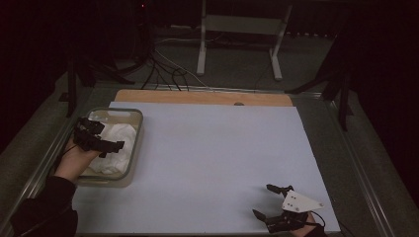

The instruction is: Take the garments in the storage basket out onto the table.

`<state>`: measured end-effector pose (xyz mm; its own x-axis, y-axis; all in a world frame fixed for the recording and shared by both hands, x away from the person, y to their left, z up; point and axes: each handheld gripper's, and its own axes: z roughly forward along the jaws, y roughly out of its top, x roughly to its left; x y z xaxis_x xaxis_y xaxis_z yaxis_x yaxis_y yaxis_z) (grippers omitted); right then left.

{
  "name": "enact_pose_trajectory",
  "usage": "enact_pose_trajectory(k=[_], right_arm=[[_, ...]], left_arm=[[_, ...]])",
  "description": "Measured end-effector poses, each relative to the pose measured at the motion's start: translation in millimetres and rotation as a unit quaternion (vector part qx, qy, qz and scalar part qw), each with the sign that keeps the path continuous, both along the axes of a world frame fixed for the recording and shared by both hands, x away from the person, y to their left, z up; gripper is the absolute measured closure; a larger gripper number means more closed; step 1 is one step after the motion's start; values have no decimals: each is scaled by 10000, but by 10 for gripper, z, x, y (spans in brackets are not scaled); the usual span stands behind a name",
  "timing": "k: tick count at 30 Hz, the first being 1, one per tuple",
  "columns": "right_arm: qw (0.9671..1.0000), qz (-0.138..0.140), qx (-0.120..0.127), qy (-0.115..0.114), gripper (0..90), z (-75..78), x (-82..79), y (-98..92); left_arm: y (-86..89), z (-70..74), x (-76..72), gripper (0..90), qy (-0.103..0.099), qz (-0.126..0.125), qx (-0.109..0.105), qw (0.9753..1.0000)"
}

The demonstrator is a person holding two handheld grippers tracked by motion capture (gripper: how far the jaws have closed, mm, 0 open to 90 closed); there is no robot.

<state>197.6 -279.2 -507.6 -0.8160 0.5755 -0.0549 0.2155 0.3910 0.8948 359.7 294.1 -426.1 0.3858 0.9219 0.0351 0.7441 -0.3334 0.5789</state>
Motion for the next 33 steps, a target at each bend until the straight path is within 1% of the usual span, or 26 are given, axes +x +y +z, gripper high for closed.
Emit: enact_pose_trajectory(k=[2, 3, 4, 7, 8, 10, 11, 12, 13, 14, 15, 16, 17, 18, 21, 23, 25, 28, 29, 30, 31, 32, 33], right_arm=[[10000, -1, 17, -20, 84, -4, 1, 2], [10000, -18, 41, 5, 84, -6, 0, 4], [10000, -26, 27, 18, 84, -5, -1, 3], [10000, 4, 17, 3, 84, -1, -1, 3], [10000, 3, 34, 4, 84, -5, -1, 5], [10000, -21, 39, 35, 84, -7, -2, 3], [10000, -11, 26, 7, 84, -7, -2, 6], [10000, 0, 37, -1, 84, -5, -1, 6], [10000, 12, 26, -12, 84, -4, -1, 4], [10000, 1, 41, -16, 84, -6, 0, 6], [10000, -4, 39, 19, 84, -6, -2, 5], [10000, -9, 33, 41, 84, -5, -3, 4], [10000, -4, 33, 37, 84, -5, -4, 5], [10000, 0, 44, 29, 84, -6, -3, 7], [10000, -1, 44, 44, 84, -6, -1, 8], [10000, 14, 43, 35, 84, -5, -4, 11], [10000, 5, 44, 46, 84, -6, -2, 8], [10000, 6, 49, 20, 84, -6, -2, 7], [10000, 6, 50, 37, 84, -6, -4, 6], [10000, -4, 50, 38, 84, -9, -2, 6], [10000, -4, 50, 38, 84, -9, -2, 6], [10000, 3, 64, 49, 84, -12, 1, 6], [10000, -4, 53, 46, 84, -12, 0, 9]], left_arm=[[-5, -42, 45, 0, 151, 2, 13, 9999], [-5, -53, 60, 0, 174, 10, 31, 9998], [-7, -70, 82, 0, 249, 21, 57, 9997], [4, -102, 136, 0, 341, 150, 9, 9993], [13, -116, 155, 0, 430, 178, 1, 9989], [39, -163, 193, 0, 609, 220, -83, 9979], [44, -180, 203, 0, 659, 252, -82, 9975], [50, -207, 220, 0, 726, 287, 3, 9970], [58, -221, 228, 0, 757, 321, 19, 9966], [67, -240, 241, 0, 809, 361, -34, 9961], [73, -260, 254, 0, 933, 344, -57, 9950], [73, -283, 266, 0, 960, 395, -17, 9946], [73, -292, 275, 0, 1005, 392, -7, 9942], [81, -310, 293, 0, 1120, 399, -46, 9929], [102, -347, 334, 0, 1262, 467, -76, 9909], [109, -369, 366, 0, 1334, 521, 20, 9897], [118, -394, 388, 0, 1380, 572, 59, 9888], [116, -450, 416, 0, 1490, 661, 182, 9865], [112, -467, 425, 0, 1550, 671, 142, 9855], [106, -489, 435, 0, 1660, 681, 75, 9837], [106, -489, 435, 0, 1660, 681, 75, 9837], [102, -511, 447, 0, 1763, 694, 39, 9819], [97, -529, 453, 0, 1836, 691, 43, 9806]])
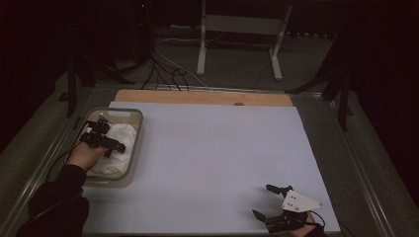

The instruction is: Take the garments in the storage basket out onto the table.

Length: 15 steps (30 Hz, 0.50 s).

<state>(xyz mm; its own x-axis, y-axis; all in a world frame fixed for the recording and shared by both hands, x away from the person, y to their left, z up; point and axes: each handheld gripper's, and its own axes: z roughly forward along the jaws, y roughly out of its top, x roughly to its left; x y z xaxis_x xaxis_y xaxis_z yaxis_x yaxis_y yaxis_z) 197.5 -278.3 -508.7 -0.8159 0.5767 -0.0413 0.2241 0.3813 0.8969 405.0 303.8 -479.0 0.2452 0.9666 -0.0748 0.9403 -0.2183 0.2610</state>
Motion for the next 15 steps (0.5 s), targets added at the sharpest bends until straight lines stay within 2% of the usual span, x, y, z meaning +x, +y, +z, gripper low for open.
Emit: enact_pose_trajectory(k=[1, 3, 7, 15], right_arm=[[10000, 7, -22, -37, 84, 0, -1, 3], [10000, 17, -3, 33, 84, 6, -3, -2], [10000, 3, -18, -6, 84, 3, -6, 2], [10000, -1, -32, 19, 84, 3, -8, -6]], left_arm=[[-4, -13, 7, 0, 32, 1, 36, 10000], [-20, -39, 20, 0, 152, 12, 140, 9998], [-75, -61, 30, 0, 232, -76, 393, 9989], [-78, -123, 48, 12, 412, -153, 487, 9978]])
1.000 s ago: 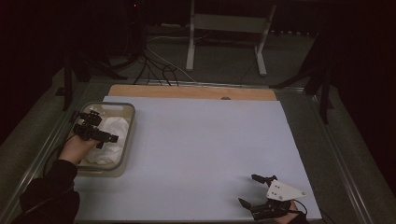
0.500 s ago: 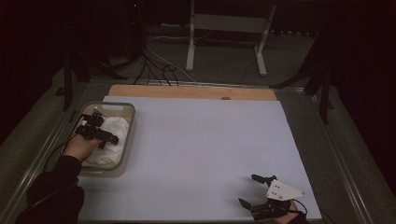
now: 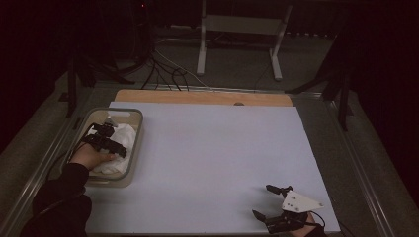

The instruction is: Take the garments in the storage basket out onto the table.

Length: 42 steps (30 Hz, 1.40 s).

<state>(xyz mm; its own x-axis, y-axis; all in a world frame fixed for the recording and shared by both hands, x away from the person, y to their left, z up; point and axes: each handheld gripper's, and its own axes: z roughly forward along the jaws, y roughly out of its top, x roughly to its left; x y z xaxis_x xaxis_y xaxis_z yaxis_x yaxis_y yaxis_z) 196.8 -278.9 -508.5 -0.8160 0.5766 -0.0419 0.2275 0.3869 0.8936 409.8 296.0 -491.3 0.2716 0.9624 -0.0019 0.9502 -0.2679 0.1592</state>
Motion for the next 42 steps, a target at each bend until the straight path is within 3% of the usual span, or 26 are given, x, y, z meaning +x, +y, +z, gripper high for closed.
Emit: enact_pose_trajectory(k=[6, 8, 10, 12, 13, 19, 23, 34, 37, 41, 42], right_arm=[[10000, -11, 26, -8, 89, -5, -2, -4], [10000, 6, 12, -25, 92, -6, -2, -2], [10000, 22, 6, -20, 92, -1, -3, 0], [10000, 4, 26, -52, 92, 0, -9, 4], [10000, 15, 22, -41, 92, 6, -11, -3], [10000, -6, 16, -25, 92, 9, -9, -9], [10000, -30, 12, -18, 92, 6, -6, -11], [10000, -48, 4, -7, 92, 3, -5, -8], [10000, -48, 7, -7, 92, 4, -5, -8], [10000, -49, 5, -16, 92, 5, -9, -4], [10000, -49, 5, -16, 92, 5, -9, -4]], left_arm=[[-44, 52, -28, 179, -2, -312, -44, 9995], [-59, 97, -46, 351, -46, -529, -66, 9986], [-64, 115, -62, 622, -69, -691, -183, 9974], [-74, 116, -72, 742, -94, -757, -212, 9969], [-79, 119, -76, 761, -111, -757, -227, 9968], [-67, 164, -103, 794, -212, -931, -216, 9952], [-65, 251, -149, 796, -450, -1104, -118, 9928], [132, 559, -305, 800, -865, -1275, -371, 9874], [183, 643, -340, 800, -979, -1326, -486, 9851], [207, 762, -394, 800, -1110, -1518, -634, 9801], [207, 762, -394, 800, -1110, -1518, -634, 9801]])
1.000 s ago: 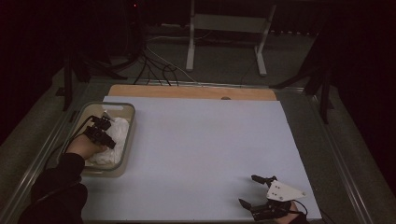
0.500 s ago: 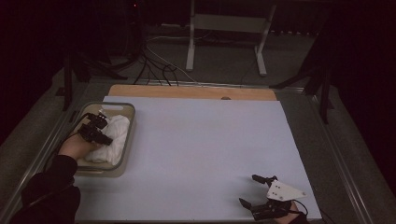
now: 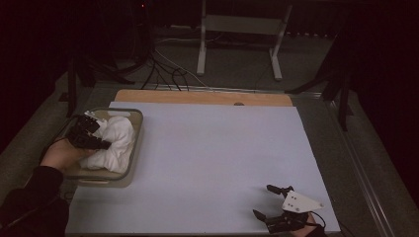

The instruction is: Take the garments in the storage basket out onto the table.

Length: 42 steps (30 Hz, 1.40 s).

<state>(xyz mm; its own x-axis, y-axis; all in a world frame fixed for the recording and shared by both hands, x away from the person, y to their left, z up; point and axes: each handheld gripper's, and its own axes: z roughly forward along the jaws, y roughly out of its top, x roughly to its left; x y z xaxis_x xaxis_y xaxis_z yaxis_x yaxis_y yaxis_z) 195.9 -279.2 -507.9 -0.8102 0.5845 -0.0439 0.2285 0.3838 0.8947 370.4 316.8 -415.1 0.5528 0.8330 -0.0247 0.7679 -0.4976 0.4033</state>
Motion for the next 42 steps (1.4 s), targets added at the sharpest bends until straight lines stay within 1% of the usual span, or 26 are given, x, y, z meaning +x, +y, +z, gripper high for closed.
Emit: enact_pose_trajectory(k=[1, 2, 4, 5, 7, 8, 10, 11, 13, 14, 15, 17, 19, 23, 32, 33, 35, 36, 38, 41, 42], right_arm=[[10000, 5, -5, -4, 92, 0, 3, -2], [10000, 0, 3, 27, 92, 1, 2, -4], [10000, 5, -6, 8, 92, -1, 1, -3], [10000, 5, 2, 12, 92, 0, 1, -3], [10000, -10, -8, 1, 92, -1, 5, -6], [10000, -10, -6, 2, 92, -1, 5, -6], [10000, -11, 9, 0, 92, 0, 1, -2], [10000, -12, 13, -1, 92, -1, 1, -2], [10000, -14, -8, 4, 92, -2, 6, -7], [10000, -12, -6, 5, 92, -2, 5, -6], [10000, -14, 9, 4, 92, -1, 3, -2], [10000, -6, 5, 2, 92, -2, 7, 0], [10000, -4, -13, 2, 92, -3, 10, 4], [10000, 4, -11, 6, 92, -1, 10, 10], [10000, 14, -9, 12, 92, 1, 11, 15], [10000, 17, -8, 14, 92, 1, 11, 15], [10000, 5, -11, -7, 92, -4, 16, 18], [10000, 6, 13, 2, 92, -5, 14, 22], [10000, 24, 1, -1, 92, -1, 14, 25], [10000, 10, -2, -20, 92, -1, 17, 24], [10000, 10, -2, -20, 92, -1, 17, 24]], left_arm=[[12, 53, -17, 800, -58, 6, -47, 10000], [17, 77, -26, 800, -76, -47, -69, 9999], [40, 142, -48, 800, -156, -83, -192, 9997], [45, 163, -57, 799, -172, -105, -218, 9996], [65, 214, -76, 799, -214, -131, -224, 9994], [77, 242, -91, 800, -236, -195, -239, 9992], [99, 285, -110, 799, -267, -183, -292, 9991], [110, 311, -126, 800, -313, -235, -282, 9988], [146, 364, -154, 799, -364, -203, -380, 9984], [159, 386, -165, 799, -393, -238, -371, 9983], [171, 408, -175, 799, -403, -216, -420, 9981], [198, 452, -191, 799, -442, -250, -466, 9976], [231, 511, -211, 799, -484, -249, -570, 9969], [268, 610, -245, 799, -606, -347, -609, 9957], [327, 848, -320, 798, -763, -458, -621, 9941], [331, 884, -327, 799, -804, -506, -628, 9935], [335, 937, -336, 798, -833, -516, -646, 9931], [331, 971, -346, 799, -872, -581, -638, 9924], [329, 1019, -353, 798, -909, -630, -692, 9914], [321, 1077, -366, 798, -975, -724, -723, 9900], [321, 1077, -366, 798, -975, -724, -723, 9900]])
